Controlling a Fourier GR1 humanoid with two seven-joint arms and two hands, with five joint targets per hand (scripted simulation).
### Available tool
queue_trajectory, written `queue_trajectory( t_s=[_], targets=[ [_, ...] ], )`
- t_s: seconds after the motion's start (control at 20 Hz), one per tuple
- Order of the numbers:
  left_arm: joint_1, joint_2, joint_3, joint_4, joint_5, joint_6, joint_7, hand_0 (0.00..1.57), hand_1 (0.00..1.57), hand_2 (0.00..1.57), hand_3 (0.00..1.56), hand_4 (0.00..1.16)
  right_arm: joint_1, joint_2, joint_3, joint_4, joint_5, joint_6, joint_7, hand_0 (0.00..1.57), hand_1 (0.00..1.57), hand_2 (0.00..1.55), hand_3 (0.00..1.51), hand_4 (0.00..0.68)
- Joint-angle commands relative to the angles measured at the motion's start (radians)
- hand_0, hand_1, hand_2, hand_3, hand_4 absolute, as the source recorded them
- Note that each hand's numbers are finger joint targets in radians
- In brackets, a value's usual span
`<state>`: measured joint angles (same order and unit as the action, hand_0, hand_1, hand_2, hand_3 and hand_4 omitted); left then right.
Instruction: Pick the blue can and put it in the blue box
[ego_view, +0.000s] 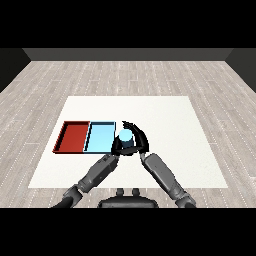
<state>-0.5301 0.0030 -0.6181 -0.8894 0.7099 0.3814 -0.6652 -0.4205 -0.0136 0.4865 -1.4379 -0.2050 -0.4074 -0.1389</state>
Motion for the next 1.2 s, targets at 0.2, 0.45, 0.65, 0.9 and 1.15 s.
queue_trajectory(
  t_s=[0.2,0.45,0.65,0.9,1.15],
  targets=[
    [0.046,-0.003,-0.029,-0.063,-0.037,0.082,-0.003,1.57,1.57,1.57,1.53,1.14,0.043,0.013,-0.039,-0.022,0.011,0.016,-0.031,0.00,0.00,0.00,0.00,0.000],
    [0.050,-0.003,0.020,-0.056,-0.091,0.091,0.018,1.57,1.57,1.57,1.54,1.15,0.106,-0.009,-0.121,-0.133,0.002,0.067,-0.027,0.00,0.00,0.00,0.00,0.000],
    [-0.004,0.070,0.089,-0.017,-0.107,0.069,0.052,1.57,1.57,1.57,1.53,1.15,0.152,-0.002,-0.244,-0.165,-0.127,0.103,-0.127,0.00,0.00,0.00,0.00,0.000],
    [-0.054,0.131,0.139,0.038,-0.151,0.103,0.086,1.57,1.57,1.57,1.52,1.14,0.275,-0.090,-0.364,-0.209,-0.217,0.200,-0.169,0.00,0.00,0.00,0.00,0.000],
    [-0.106,0.266,0.204,0.092,-0.173,0.075,0.191,1.57,1.57,1.57,1.52,1.15,0.301,-0.097,-0.396,-0.208,-0.253,0.238,-0.157,0.00,0.00,0.00,0.00,0.000]
  ],
)
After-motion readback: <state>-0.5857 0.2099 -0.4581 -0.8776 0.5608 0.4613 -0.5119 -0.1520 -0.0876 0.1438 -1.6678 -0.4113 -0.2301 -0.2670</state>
